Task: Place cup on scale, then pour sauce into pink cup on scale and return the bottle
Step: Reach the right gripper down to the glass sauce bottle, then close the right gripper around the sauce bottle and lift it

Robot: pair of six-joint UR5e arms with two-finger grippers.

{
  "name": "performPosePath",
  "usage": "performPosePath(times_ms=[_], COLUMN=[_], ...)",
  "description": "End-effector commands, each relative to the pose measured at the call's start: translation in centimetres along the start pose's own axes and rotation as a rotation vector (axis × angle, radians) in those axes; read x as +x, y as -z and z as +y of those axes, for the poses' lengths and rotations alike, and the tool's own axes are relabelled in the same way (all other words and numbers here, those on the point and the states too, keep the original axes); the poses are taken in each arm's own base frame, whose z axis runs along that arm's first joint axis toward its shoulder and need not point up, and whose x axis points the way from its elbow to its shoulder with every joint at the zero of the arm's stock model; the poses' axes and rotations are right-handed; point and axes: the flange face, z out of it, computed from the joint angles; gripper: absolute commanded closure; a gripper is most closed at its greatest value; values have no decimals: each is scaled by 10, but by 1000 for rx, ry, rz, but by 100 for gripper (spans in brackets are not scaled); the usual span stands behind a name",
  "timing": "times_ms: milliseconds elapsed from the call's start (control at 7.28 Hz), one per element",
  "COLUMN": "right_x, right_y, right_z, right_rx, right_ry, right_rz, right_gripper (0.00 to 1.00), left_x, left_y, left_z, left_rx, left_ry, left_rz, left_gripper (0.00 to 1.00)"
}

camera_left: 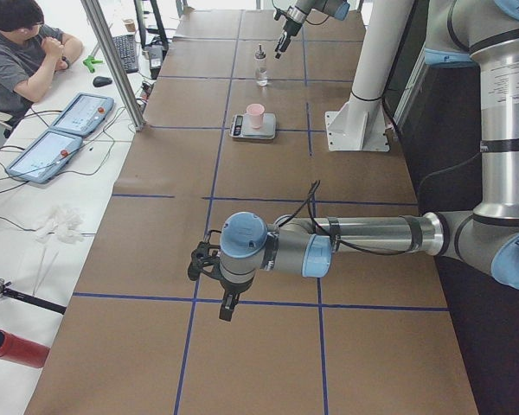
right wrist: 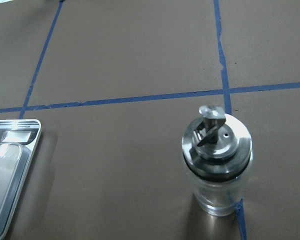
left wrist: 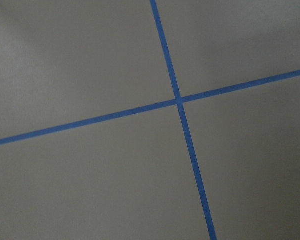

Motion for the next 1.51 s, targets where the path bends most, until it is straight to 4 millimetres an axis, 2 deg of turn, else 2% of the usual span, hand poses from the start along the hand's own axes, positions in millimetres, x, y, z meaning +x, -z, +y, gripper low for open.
performPosePath(times_ms=[0, 137, 275, 549, 687, 1099, 1236, 1373], right_x=[16, 25, 36, 40, 41, 46, 43, 26], right_y=[-28, -57, -74, -96, -101, -104, -104, -108], right_z=[24, 36, 51, 69, 77, 77, 74, 69], right_rx=[103, 121, 161, 203, 231, 268, 293, 317], right_ry=[64, 72, 89, 120, 137, 155, 165, 176], right_rz=[54, 49, 56, 88, 101, 121, 122, 105], right_gripper=[0, 0, 0, 0, 0, 0, 0, 0], left_x=[8, 11, 14, 14, 14, 14, 14, 14], left_y=[5, 9, 10, 12, 12, 11, 11, 11], left_z=[-3, -6, -8, -9, -9, -9, -8, -8], left_rx=[12, 30, 43, 47, 48, 45, 43, 43], left_ry=[-9, -26, -41, -44, -45, -44, -43, -43], left_rz=[4, 2, 2, -1, -1, 0, -3, -5], left_gripper=[0, 0, 0, 0, 0, 0, 0, 0])
